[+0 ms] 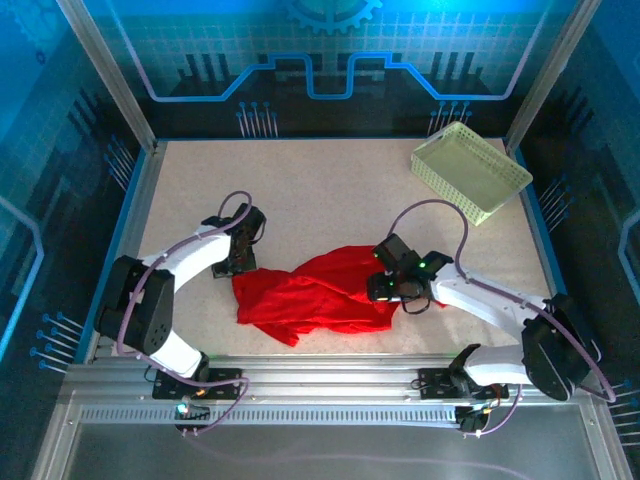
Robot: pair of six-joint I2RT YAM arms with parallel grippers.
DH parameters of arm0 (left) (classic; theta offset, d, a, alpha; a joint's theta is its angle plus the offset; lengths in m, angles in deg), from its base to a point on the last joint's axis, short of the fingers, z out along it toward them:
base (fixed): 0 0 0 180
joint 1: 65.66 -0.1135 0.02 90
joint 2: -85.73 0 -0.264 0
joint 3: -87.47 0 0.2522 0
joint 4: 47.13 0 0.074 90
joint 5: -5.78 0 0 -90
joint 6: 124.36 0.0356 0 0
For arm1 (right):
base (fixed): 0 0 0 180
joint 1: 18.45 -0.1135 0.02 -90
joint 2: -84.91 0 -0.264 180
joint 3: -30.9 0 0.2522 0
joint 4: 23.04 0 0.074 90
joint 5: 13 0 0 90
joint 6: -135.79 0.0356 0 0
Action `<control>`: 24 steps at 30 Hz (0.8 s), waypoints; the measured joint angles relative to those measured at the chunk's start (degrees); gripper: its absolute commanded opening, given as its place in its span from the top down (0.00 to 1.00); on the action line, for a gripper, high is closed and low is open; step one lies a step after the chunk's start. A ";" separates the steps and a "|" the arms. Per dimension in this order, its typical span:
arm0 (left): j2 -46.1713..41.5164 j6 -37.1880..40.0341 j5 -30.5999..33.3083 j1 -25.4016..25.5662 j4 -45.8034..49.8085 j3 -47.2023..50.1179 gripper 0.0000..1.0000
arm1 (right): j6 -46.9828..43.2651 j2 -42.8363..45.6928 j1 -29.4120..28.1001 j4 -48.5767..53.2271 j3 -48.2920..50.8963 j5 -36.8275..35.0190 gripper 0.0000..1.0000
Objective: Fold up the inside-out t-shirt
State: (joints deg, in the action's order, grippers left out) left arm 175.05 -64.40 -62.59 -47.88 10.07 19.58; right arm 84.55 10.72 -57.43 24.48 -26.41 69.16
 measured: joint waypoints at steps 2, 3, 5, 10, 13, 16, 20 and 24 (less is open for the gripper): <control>-0.13 0.00 -0.02 0.00 -0.02 0.07 1.00 | -0.07 -0.55 0.00 -0.74 0.00 0.26 0.47; -0.15 0.00 -0.02 0.00 -0.09 0.07 1.00 | -0.17 -0.83 0.00 -1.22 0.00 0.63 0.48; -0.15 0.00 -0.02 0.00 -0.22 0.13 1.00 | -0.28 -0.94 0.00 -2.19 0.00 1.51 0.49; -0.15 0.00 -0.02 0.00 -0.31 0.31 1.00 | -0.94 -2.05 0.04 -4.48 -0.04 3.08 0.51; -0.24 0.00 -0.02 -0.02 -0.37 0.31 1.00 | -1.31 -4.20 0.04 -5.14 -0.04 3.85 0.52; -0.68 0.00 0.00 -0.04 -0.39 0.33 1.00 | -1.31 -5.03 0.04 -5.03 -0.04 3.69 0.49; -1.25 0.00 0.00 -0.07 -0.44 0.46 1.00 | -1.33 -4.94 0.17 -5.11 -0.04 3.61 0.49; -1.99 -0.02 0.00 -0.13 -0.48 0.94 1.00 | -1.86 -4.94 0.59 -5.84 -0.04 4.52 0.61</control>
State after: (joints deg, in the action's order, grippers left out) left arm 173.06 -64.42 -62.59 -48.01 9.59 20.52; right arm 82.69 5.78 -56.84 18.64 -26.45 73.69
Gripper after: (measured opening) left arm 0.060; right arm 0.452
